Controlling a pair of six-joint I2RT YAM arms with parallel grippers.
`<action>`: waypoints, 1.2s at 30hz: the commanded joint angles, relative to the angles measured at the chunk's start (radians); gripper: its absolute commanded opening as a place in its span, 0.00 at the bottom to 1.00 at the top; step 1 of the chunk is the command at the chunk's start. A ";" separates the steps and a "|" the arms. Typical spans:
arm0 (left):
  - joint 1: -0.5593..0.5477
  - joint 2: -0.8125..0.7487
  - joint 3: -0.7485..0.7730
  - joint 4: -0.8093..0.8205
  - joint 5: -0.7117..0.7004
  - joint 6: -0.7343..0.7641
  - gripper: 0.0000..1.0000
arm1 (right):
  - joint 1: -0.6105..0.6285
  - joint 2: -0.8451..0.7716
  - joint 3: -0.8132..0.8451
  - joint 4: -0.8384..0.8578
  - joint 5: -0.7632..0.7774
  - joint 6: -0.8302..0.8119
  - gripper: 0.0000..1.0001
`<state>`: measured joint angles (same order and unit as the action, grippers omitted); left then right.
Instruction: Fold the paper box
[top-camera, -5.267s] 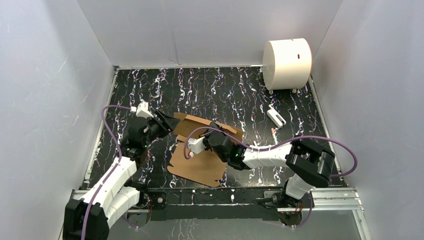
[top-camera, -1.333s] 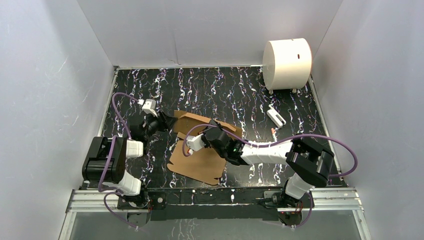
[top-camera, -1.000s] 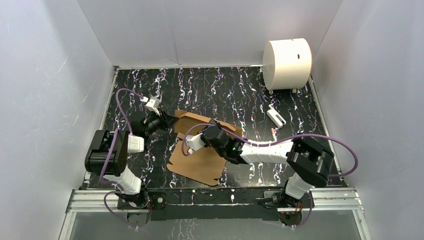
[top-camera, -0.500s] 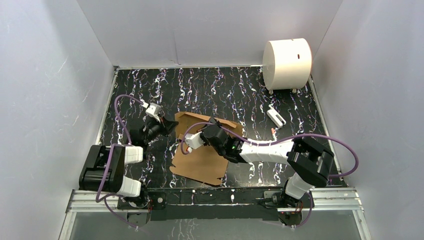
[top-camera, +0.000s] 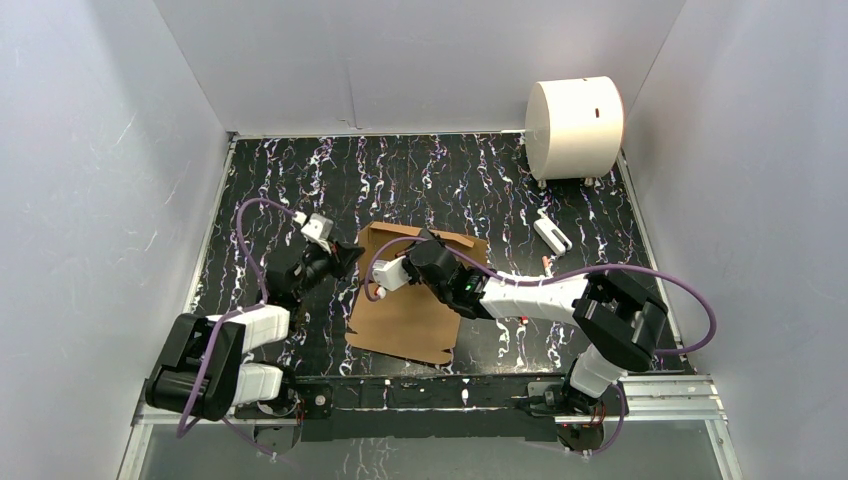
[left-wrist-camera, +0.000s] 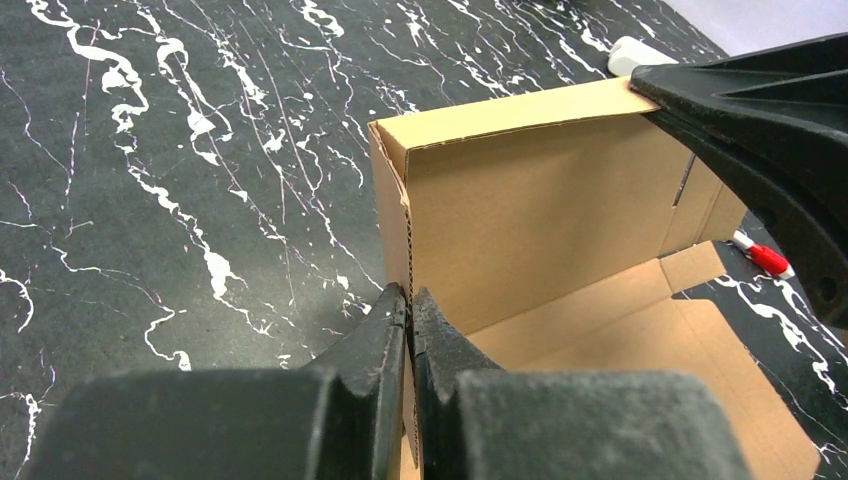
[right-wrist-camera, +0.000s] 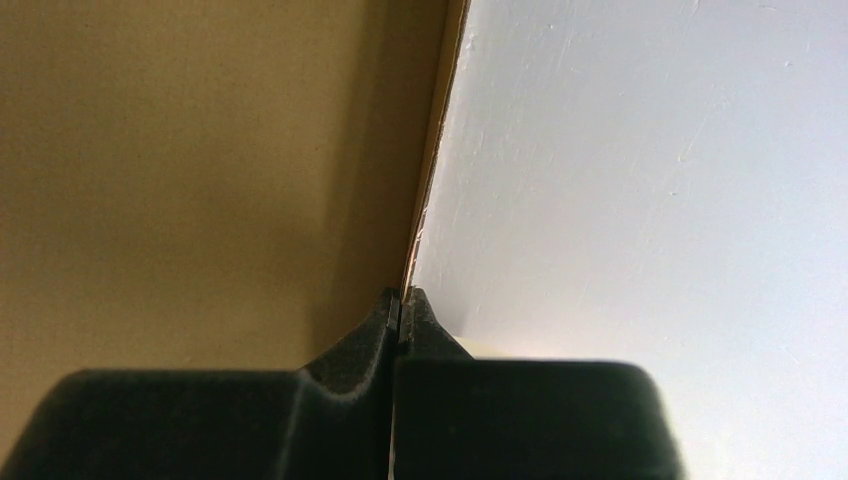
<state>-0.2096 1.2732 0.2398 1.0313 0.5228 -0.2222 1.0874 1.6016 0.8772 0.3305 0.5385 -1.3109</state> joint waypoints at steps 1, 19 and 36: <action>-0.051 -0.041 -0.013 0.056 0.006 0.040 0.00 | 0.005 -0.012 0.014 0.036 -0.046 0.006 0.00; -0.350 -0.112 -0.127 0.108 -0.409 0.073 0.00 | 0.063 -0.052 -0.080 0.125 -0.043 0.029 0.00; -0.434 0.159 -0.224 0.432 -0.608 -0.001 0.00 | 0.085 -0.149 -0.031 -0.138 -0.143 0.243 0.27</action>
<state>-0.6201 1.3785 0.0528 1.4429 -0.0898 -0.2092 1.1530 1.5051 0.7834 0.2729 0.5068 -1.1671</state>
